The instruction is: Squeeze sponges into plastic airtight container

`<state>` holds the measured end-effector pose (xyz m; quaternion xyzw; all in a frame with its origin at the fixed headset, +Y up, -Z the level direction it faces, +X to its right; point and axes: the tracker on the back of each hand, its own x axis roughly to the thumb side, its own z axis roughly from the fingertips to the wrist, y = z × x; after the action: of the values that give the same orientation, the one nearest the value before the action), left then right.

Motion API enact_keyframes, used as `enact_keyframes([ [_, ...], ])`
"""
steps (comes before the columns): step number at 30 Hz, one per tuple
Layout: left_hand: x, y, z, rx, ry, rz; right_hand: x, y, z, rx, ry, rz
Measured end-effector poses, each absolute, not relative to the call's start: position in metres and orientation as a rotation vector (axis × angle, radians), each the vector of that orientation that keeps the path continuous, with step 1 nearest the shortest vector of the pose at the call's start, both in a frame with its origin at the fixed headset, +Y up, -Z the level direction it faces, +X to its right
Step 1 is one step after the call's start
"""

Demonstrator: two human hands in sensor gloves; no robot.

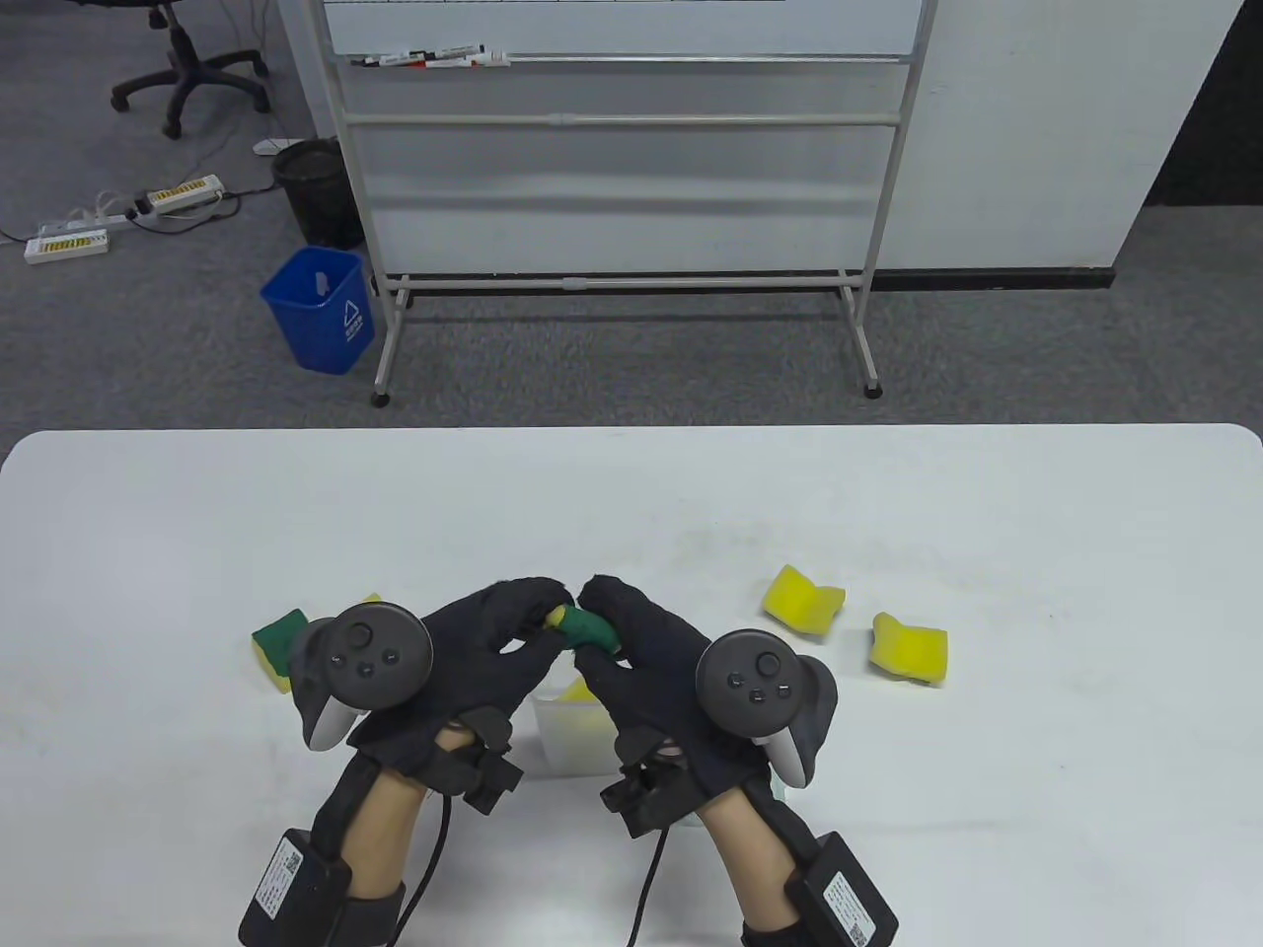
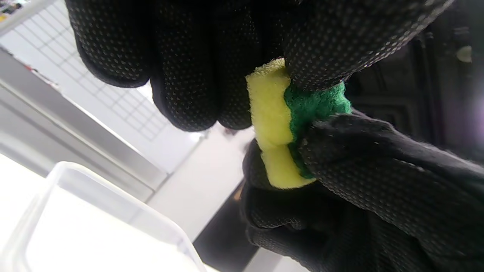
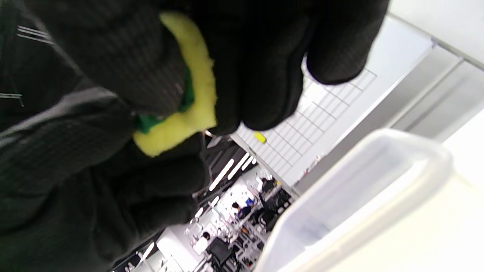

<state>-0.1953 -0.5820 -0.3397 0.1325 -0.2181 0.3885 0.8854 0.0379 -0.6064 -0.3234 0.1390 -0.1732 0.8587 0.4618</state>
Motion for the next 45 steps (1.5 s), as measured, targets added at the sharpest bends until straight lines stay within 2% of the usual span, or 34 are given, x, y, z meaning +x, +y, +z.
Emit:
enact_keyframes([
  [8,-0.2,-0.601,-0.354,0.136,-0.399,0.995,0.036,-0.608,-0.319,0.332,-0.663,2.095],
  [11,-0.199,-0.603,-0.354,0.122,-0.39,0.917,0.037,-0.607,-0.319,0.322,-0.725,2.173],
  [14,-0.203,-0.601,-0.352,0.196,-0.334,0.755,0.04,-0.606,-0.318,0.296,-0.759,2.255],
  [17,-0.214,-0.6,-0.352,0.259,-0.244,0.678,0.039,-0.606,-0.32,0.286,-0.749,2.371],
  [23,-0.237,-0.604,-0.357,0.284,-0.12,0.647,0.025,-0.612,-0.32,0.317,-0.782,2.593],
  [35,-0.256,-0.611,-0.363,0.282,-0.026,0.594,0.012,-0.62,-0.322,0.368,-0.726,2.775],
  [45,-0.295,-0.624,-0.37,0.266,0.135,0.493,0.02,-0.621,-0.325,0.319,-0.712,2.696],
])
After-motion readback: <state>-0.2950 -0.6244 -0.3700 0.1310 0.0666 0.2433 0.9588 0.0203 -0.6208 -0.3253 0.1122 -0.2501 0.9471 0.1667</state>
